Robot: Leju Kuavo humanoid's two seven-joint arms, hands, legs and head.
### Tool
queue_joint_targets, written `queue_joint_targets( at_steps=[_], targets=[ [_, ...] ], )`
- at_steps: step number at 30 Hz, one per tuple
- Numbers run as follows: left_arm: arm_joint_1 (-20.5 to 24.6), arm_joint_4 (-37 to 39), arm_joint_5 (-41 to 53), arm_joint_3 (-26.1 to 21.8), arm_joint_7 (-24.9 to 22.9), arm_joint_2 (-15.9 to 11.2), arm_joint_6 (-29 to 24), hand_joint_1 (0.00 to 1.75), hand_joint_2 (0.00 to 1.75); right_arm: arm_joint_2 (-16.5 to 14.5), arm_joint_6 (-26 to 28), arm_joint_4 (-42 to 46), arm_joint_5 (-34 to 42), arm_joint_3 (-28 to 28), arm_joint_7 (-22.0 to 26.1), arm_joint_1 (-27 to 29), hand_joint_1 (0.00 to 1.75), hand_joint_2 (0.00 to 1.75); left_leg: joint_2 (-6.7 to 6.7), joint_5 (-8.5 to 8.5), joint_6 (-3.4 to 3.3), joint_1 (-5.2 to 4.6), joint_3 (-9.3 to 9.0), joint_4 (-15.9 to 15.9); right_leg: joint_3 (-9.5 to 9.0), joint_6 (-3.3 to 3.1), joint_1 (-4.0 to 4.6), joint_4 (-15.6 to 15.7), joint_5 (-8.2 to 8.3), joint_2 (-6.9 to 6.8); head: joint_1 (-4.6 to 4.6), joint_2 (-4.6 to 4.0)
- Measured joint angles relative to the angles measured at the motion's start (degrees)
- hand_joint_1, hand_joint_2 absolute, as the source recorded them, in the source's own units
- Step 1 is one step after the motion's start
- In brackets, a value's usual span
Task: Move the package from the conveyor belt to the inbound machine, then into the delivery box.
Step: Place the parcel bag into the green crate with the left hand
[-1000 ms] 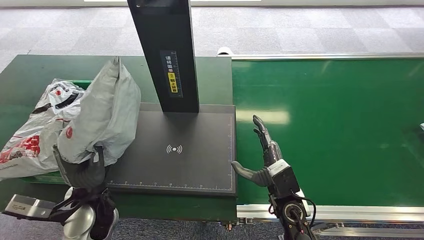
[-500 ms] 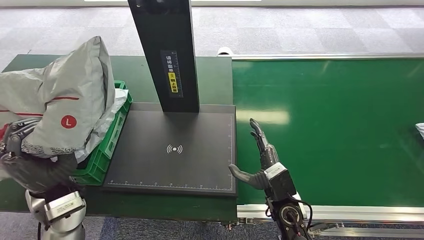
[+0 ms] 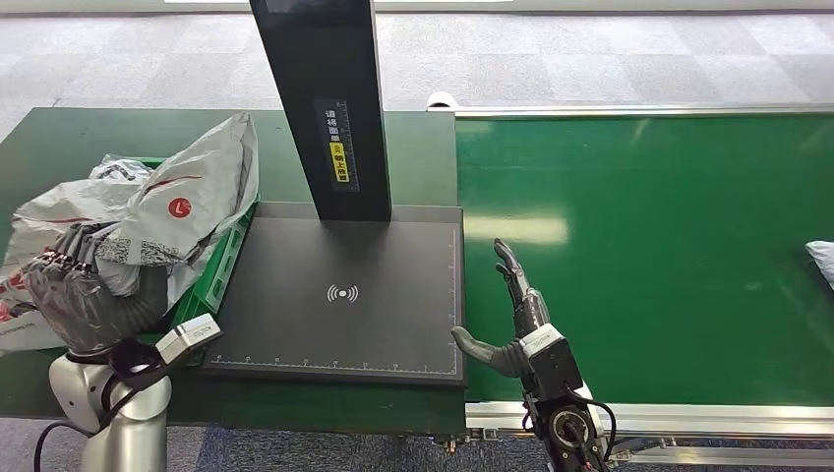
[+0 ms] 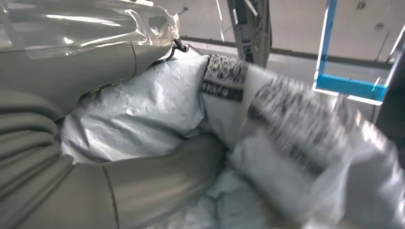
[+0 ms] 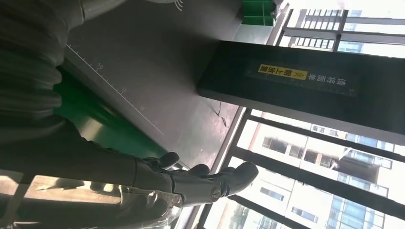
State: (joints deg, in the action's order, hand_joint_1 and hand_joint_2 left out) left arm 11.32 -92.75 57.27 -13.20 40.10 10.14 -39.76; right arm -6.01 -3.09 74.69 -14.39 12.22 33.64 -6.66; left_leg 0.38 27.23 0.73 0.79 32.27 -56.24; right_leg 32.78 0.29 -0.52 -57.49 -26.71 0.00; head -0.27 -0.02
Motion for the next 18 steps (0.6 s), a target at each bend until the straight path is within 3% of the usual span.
queue_joint_targets(
  at_steps=[5, 8, 12, 18],
  targets=[
    [0.98, 3.12, 1.36, -0.9, -1.85, 0.55, 0.04, 1.75, 0.0, 0.05, 0.1, 0.04, -0.04, -0.01, -0.09, 0.06, 0.0, 1.75, -0.01, 0.0, 0.0, 0.0, 0.02, 0.0, 0.04, 0.0, 0.0, 0.0, 0.0, -0.01, 0.0, 0.02],
    [2.03, 8.23, 7.11, 0.51, -13.44, -0.83, 1.65, 1.75, 0.0, 0.07, -0.08, 0.47, -0.45, -0.05, -0.53, 0.09, 0.0, 1.75, 0.01, 0.0, 0.0, 0.0, 0.01, 0.0, 0.03, -0.01, 0.0, 0.0, 0.0, -0.01, 0.0, 0.02],
    [2.79, 14.94, 14.26, 3.98, -30.27, -3.88, 9.55, 1.75, 0.0, 0.07, -1.36, 0.96, -1.35, -0.43, -1.14, 0.12, 0.0, 1.75, 0.04, -0.01, 0.0, 0.0, 0.0, 0.0, 0.02, -0.02, 0.01, 0.0, 0.01, 0.02, 0.0, 0.01],
    [4.03, 23.79, 17.04, 6.0, -39.49, -7.35, 21.6, 1.75, 0.0, -0.13, -3.04, 1.01, -2.9, -0.86, -1.3, 0.04, 0.0, 1.75, 0.0, 0.0, 0.01, 0.0, -0.03, 0.01, -0.04, -0.03, 0.0, -0.01, 0.0, 0.0, 0.01, 0.01]
  ],
)
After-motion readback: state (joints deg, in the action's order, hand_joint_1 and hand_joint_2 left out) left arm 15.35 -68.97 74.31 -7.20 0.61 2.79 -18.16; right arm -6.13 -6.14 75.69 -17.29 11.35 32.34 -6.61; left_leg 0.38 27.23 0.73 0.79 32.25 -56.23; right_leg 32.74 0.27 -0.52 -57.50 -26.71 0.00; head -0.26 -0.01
